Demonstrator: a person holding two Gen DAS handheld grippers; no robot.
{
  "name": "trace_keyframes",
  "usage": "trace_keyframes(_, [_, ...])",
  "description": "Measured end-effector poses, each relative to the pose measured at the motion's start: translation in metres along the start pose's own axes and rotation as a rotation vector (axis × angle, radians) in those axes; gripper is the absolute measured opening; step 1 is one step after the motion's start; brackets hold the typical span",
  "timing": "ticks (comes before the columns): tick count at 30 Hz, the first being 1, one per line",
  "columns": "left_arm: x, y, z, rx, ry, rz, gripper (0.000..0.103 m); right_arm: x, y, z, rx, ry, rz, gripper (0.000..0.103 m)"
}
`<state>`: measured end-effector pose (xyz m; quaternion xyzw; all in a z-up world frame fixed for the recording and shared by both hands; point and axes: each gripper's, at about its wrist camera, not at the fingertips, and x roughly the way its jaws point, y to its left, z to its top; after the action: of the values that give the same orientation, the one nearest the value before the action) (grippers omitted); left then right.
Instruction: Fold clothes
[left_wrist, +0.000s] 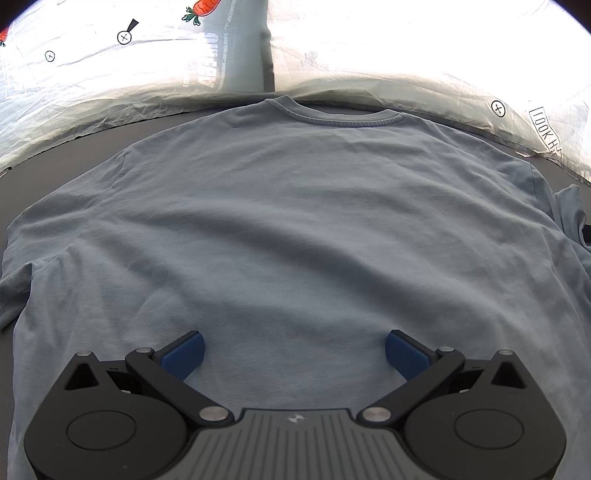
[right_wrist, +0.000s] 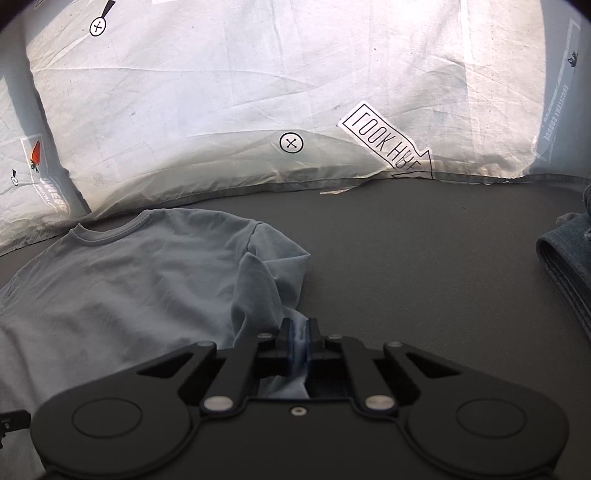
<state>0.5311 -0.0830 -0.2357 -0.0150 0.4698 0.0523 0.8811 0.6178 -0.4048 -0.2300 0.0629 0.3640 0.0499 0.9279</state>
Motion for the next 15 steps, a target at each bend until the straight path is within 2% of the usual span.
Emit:
trace_keyframes(3, [0.0,0.0,0.0,0.0,0.002,0.0,0.103,-0.022,-0.007,0.007,0.009,-0.094,-0.103,0.005])
trace_keyframes(5, [0.0,0.0,0.0,0.0,0.0,0.0,0.103,-0.038,-0.015,0.012,-0.018,-0.165,-0.236,0.005])
trace_keyframes(7, [0.0,0.0,0.0,-0.001,-0.002,0.001,0.103,-0.041,-0.023,0.012,-0.07,-0.187,-0.358,0.005])
trace_keyframes(8, [0.0,0.001,0.0,-0.001,-0.003,0.001,0.103,-0.042,-0.027,0.012,-0.097,-0.19,-0.411,0.005])
trace_keyframes(12, [0.0,0.0,0.0,-0.001,-0.001,0.001,0.103,-0.017,-0.035,-0.004,-0.205,-0.075,-0.486,0.009])
trace_keyframes(15, [0.0,0.003,0.0,-0.002,-0.001,0.0,0.103,-0.024,-0.035,-0.012,-0.16,-0.069,-0.532,0.016])
